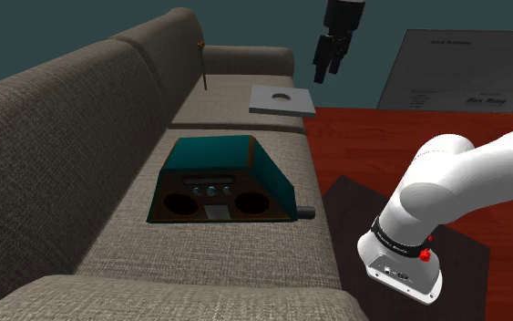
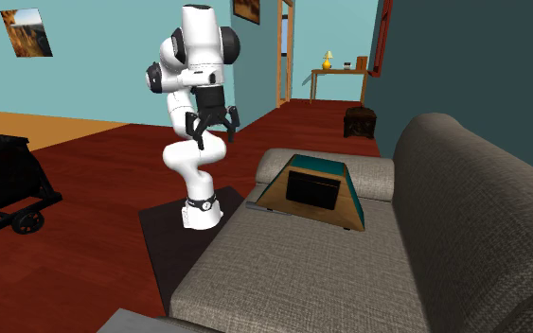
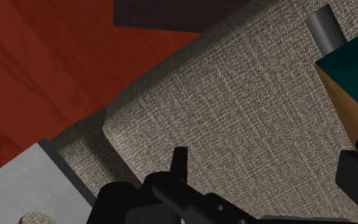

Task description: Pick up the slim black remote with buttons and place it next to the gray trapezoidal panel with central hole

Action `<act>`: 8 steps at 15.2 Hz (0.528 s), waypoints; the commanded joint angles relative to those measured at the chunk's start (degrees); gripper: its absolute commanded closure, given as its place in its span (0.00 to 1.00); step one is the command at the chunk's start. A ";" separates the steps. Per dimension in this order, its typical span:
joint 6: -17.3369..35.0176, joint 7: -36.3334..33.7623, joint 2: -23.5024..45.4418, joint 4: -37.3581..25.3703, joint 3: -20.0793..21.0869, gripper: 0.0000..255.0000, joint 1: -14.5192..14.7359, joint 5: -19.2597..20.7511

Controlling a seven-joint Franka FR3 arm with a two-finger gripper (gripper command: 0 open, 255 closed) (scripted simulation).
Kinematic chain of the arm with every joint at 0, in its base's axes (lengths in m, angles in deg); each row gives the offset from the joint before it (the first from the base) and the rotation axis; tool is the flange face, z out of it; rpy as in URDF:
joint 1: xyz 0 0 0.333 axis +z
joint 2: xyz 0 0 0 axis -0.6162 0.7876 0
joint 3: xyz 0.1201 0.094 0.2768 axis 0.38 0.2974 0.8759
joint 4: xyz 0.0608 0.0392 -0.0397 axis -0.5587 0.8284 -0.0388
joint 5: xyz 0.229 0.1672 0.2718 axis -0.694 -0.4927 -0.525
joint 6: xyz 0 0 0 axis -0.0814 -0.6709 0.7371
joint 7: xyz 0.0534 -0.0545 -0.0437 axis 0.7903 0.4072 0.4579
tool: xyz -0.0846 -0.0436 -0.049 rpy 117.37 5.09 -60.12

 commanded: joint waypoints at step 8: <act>2.15 -29.71 -15.54 17.27 8.09 0.00 -11.44 -6.02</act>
